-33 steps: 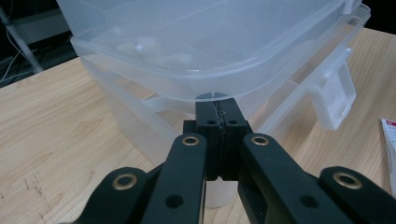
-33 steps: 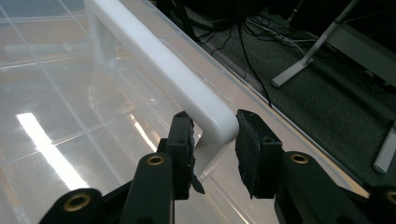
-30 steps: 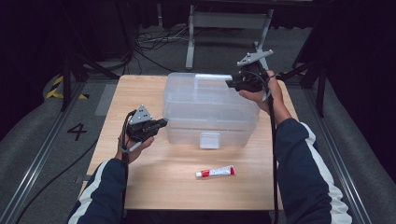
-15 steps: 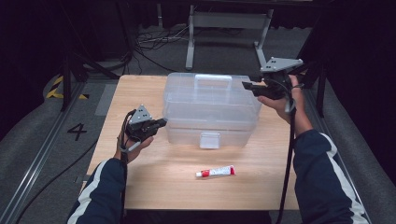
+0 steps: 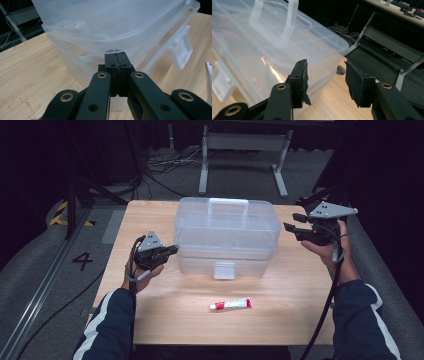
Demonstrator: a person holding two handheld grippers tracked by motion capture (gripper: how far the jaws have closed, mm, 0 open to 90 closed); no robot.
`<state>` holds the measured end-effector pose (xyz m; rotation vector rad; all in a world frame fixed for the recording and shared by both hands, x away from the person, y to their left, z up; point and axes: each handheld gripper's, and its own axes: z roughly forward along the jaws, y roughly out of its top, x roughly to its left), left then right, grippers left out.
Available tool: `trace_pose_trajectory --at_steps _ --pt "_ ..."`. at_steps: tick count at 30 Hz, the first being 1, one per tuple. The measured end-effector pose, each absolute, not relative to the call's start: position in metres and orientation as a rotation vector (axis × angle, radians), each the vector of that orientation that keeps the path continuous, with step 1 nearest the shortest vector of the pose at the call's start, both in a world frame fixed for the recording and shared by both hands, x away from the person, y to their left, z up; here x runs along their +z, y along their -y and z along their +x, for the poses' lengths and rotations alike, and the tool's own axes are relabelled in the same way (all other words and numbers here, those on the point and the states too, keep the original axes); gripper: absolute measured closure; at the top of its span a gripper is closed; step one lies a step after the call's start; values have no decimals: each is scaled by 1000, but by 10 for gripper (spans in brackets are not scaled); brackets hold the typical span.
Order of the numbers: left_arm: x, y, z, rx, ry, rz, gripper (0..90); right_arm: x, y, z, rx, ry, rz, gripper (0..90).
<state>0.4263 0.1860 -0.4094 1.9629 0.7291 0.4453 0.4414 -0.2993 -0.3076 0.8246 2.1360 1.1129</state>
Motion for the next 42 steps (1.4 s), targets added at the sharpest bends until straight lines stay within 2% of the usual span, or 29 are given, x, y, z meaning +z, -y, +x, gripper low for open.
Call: trace_pose_trajectory --at_steps 12,22,26,34,37,42 --pt "-405 -182 428 458 -753 1958 899 -369 308 426 1050 -2217 816 459" --pt "-404 -181 429 462 -754 1958 898 -388 297 431 1146 -2182 836 470" --pt "-402 -181 428 491 -757 1965 898 -389 293 427 1148 -2128 804 530" --pt "-401 -183 424 473 -747 1973 874 -389 293 425 1197 -2054 778 581" --pt "-402 -182 422 460 -725 1992 833 -386 291 425 1227 -1999 758 646" --pt "-407 -180 422 453 -718 2019 830 -383 289 429 1243 -1975 761 657"
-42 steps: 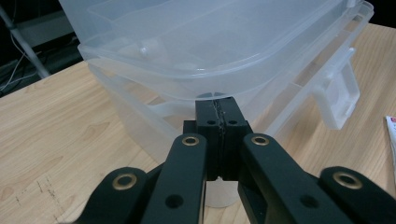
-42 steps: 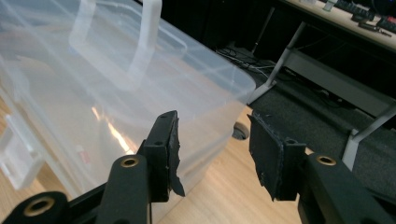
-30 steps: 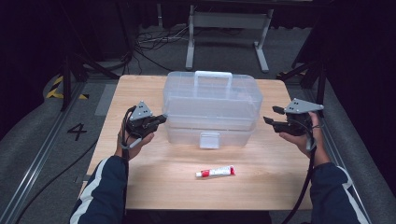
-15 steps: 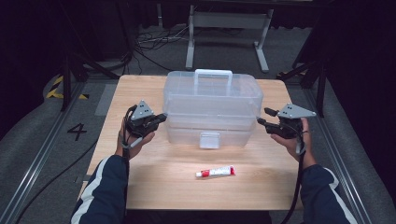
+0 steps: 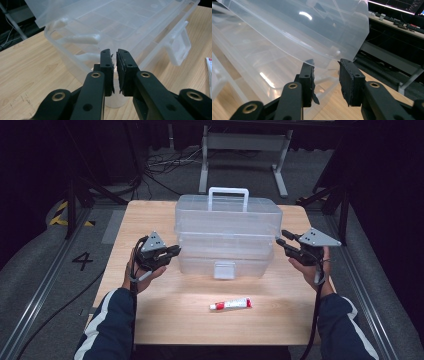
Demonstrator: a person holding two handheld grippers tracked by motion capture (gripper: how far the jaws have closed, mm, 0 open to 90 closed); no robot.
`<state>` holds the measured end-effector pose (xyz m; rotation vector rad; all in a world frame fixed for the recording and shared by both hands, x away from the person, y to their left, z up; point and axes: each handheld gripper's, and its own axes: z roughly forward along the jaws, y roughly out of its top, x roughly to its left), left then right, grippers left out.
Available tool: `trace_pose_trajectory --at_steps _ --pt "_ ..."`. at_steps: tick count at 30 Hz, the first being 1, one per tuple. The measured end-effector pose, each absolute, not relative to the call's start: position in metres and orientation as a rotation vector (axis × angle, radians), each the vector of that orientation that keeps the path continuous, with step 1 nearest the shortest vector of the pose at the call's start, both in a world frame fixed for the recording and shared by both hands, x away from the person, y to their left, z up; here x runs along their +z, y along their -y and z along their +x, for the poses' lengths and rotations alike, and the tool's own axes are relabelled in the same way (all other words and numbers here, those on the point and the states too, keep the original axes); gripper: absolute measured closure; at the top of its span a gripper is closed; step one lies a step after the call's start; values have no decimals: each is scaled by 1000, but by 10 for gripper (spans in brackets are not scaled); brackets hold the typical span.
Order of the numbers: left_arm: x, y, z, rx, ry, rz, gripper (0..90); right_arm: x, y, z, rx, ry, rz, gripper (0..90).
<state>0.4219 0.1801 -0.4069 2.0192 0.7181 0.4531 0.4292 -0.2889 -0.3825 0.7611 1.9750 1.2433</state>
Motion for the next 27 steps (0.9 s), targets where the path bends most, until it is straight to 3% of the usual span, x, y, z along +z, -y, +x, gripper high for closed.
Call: trace_pose_trajectory --at_steps 27 --pt "-411 -170 416 433 -665 2085 793 -375 281 435 1243 -1901 753 705"
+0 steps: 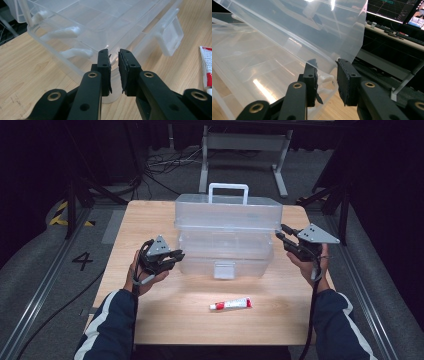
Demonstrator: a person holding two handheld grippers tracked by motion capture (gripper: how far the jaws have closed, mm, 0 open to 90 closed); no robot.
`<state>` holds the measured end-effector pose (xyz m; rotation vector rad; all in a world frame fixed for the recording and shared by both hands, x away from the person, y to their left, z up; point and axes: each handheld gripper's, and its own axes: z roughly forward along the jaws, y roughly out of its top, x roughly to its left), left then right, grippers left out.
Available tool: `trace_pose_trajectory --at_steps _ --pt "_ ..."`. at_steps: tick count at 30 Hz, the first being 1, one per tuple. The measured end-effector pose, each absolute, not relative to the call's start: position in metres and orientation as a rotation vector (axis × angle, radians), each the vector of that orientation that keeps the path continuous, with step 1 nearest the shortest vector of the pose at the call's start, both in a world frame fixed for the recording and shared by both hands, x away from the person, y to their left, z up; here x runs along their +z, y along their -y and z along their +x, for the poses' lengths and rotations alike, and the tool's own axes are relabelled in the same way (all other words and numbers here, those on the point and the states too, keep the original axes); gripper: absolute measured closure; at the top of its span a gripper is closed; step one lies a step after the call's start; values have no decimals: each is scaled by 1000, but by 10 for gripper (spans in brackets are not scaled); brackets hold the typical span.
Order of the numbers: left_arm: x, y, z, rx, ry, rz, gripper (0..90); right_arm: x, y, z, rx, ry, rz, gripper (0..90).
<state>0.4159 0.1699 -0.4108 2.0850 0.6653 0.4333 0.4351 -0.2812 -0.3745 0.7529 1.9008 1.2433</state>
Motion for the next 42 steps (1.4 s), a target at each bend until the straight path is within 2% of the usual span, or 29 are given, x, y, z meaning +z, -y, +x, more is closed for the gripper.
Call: trace_pose_trajectory --at_steps 32,42 --pt "-414 -135 417 397 -545 2148 647 -359 269 449 1221 -1756 781 749" --pt "-413 -112 423 366 -481 2202 607 -352 266 455 1211 -1719 796 771"
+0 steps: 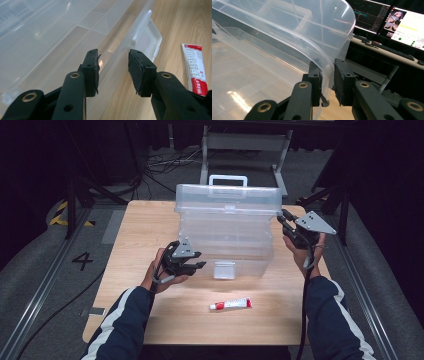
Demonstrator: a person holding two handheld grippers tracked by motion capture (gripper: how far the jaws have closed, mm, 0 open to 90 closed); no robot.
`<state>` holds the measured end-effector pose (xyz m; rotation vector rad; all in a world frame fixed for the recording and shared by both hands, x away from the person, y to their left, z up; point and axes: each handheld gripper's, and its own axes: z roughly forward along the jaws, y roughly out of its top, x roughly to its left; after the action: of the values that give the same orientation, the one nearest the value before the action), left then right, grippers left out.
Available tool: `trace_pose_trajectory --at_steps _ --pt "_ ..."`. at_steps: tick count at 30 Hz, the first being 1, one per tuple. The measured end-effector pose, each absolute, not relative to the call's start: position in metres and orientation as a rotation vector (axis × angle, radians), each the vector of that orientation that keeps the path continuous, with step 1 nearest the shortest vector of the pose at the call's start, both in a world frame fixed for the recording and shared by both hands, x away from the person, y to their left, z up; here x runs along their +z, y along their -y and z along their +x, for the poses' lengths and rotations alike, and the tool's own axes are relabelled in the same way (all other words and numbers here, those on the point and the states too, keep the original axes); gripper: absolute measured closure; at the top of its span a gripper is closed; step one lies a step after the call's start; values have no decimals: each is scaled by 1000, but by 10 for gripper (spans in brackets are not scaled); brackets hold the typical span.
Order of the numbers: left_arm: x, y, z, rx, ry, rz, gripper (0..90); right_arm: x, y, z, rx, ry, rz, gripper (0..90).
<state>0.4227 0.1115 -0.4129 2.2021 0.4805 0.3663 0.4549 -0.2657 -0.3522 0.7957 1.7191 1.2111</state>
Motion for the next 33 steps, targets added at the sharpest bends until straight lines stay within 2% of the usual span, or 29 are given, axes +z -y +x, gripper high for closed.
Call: trace_pose_trajectory --at_steps 15,33 --pt "-420 -110 432 343 -522 2210 630 -345 253 465 1144 -1618 850 813" --pt "-419 -114 433 293 -522 2174 678 -336 249 471 1133 -1619 878 820"
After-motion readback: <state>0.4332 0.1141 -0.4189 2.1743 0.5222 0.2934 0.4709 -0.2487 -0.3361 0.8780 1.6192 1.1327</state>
